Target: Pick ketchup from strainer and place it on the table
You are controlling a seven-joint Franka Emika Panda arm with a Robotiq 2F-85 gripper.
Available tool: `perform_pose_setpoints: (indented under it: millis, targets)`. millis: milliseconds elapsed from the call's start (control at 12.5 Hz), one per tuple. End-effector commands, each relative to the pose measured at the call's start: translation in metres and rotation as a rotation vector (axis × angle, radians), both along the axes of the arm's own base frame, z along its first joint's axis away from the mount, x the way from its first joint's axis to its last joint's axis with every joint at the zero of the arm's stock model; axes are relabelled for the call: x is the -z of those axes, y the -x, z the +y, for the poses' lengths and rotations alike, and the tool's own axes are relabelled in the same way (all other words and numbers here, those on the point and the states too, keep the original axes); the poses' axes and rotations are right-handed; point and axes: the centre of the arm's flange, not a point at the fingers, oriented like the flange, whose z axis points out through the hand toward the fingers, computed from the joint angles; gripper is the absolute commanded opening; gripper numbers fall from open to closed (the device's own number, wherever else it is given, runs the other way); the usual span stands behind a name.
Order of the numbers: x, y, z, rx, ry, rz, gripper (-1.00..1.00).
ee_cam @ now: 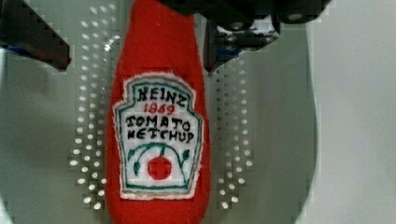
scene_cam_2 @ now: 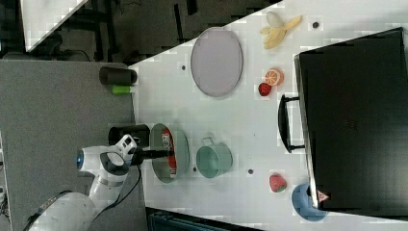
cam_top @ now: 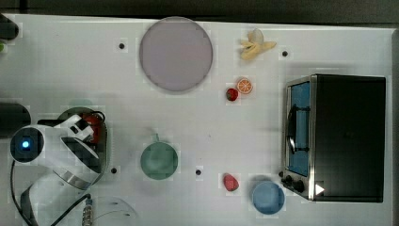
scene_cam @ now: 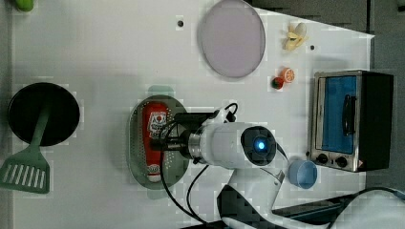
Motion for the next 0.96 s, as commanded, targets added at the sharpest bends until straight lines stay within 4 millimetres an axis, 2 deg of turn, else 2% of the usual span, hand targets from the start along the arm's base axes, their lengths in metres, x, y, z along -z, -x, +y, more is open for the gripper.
perform_pose_setpoints:
  millis: [80,320,400,640,800,960]
  targets:
    - [0.005,0.003,0.017,0.056,-0.029,-0.036,1.00]
    - [0.022,0.000,0.019,0.035,-0.044,-0.053,1.00]
    - [0.025,0.000,0.018,0.038,-0.039,-0.052,0.91]
    - [0.027,0.002,0.020,0.031,-0.031,-0.054,0.18]
    - [0.019,-0.001,0.020,0.031,-0.030,-0.067,0.13]
    - [-0.004,-0.001,0.017,0.027,-0.013,-0.096,0.13]
